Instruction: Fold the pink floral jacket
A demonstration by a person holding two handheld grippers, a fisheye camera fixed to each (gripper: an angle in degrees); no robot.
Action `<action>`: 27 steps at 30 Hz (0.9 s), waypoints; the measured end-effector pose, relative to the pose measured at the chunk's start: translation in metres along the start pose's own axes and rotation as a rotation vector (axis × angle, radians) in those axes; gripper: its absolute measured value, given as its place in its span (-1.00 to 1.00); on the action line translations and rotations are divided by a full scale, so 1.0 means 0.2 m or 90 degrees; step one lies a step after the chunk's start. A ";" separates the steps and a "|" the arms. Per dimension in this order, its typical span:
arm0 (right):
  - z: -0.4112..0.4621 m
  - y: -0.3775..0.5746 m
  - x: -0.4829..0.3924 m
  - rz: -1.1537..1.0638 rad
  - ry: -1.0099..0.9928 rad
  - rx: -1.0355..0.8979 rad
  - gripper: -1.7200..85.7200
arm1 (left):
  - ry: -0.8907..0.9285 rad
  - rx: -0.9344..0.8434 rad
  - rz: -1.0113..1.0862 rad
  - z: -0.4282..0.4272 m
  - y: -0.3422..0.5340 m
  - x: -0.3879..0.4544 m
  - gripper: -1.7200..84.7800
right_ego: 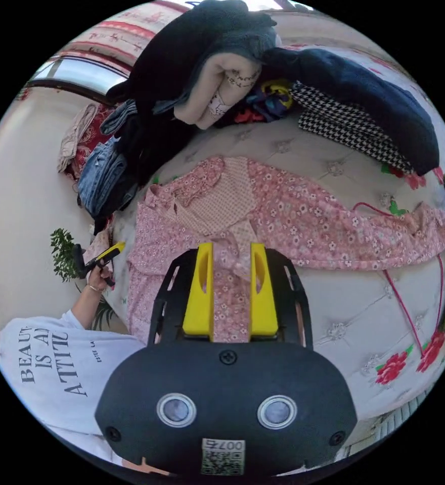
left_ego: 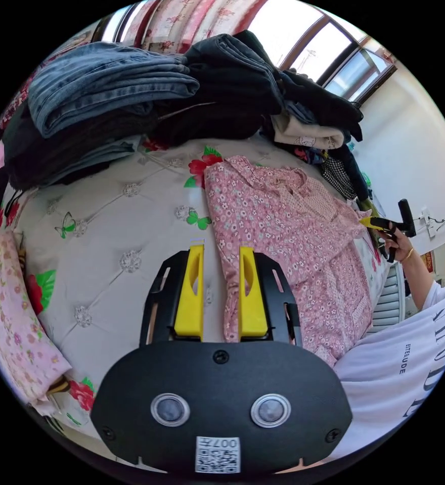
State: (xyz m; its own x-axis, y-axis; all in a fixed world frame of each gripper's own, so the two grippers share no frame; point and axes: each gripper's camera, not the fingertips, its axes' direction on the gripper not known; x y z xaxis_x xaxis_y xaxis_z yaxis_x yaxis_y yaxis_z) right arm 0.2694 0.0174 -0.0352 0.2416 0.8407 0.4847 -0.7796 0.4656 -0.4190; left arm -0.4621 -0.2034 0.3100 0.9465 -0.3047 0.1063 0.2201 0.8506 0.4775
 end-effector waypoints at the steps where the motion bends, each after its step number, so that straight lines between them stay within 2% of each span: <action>1: -0.01 0.03 0.00 -0.009 0.013 0.028 -0.81 | -0.004 -0.006 0.003 0.00 0.02 0.01 -0.71; 3: -0.02 0.09 -0.02 -0.037 0.047 0.055 -0.79 | -0.012 -0.011 0.009 0.00 0.05 0.03 -0.71; 6: 0.02 0.14 -0.06 -0.097 0.111 0.029 -0.78 | -0.003 -0.022 0.008 0.04 0.06 0.05 -0.71; 11: 0.11 0.19 -0.22 -0.286 0.249 0.024 -0.80 | -0.028 -0.076 0.023 0.21 0.01 0.09 -0.72; 14: 0.21 0.12 -0.27 -0.343 0.304 -0.037 -0.87 | -0.071 -0.079 0.055 0.25 -0.02 0.12 -0.75; 17: 0.25 0.05 -0.25 -0.385 0.230 -0.159 -0.94 | -0.100 -0.089 0.081 0.26 -0.03 0.15 -0.76; 19: 0.07 -0.01 -0.23 -0.379 -0.010 -0.235 -0.95 | -0.105 -0.087 0.083 0.26 -0.03 0.16 -0.76; 22: -0.19 -0.10 -0.14 -0.308 -0.274 -0.255 -0.96 | -0.103 -0.081 0.074 0.26 -0.03 0.15 -0.76; 23: -0.23 -0.11 -0.11 -0.297 -0.291 -0.246 -0.96 | -0.103 -0.080 0.069 0.26 -0.03 0.14 -0.76; 27: -0.22 -0.23 0.16 -0.123 -0.221 -0.185 -0.95 | -0.098 -0.079 0.056 0.26 -0.04 0.12 -0.76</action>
State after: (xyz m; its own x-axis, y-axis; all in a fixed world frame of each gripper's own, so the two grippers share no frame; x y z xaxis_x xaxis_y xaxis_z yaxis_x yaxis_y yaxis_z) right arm 0.3372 0.0346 -0.0346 0.1205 0.6123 0.7814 -0.5340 0.7035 -0.4689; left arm -0.4528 -0.2401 0.3535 0.9184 -0.2805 0.2791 0.1748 0.9203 0.3499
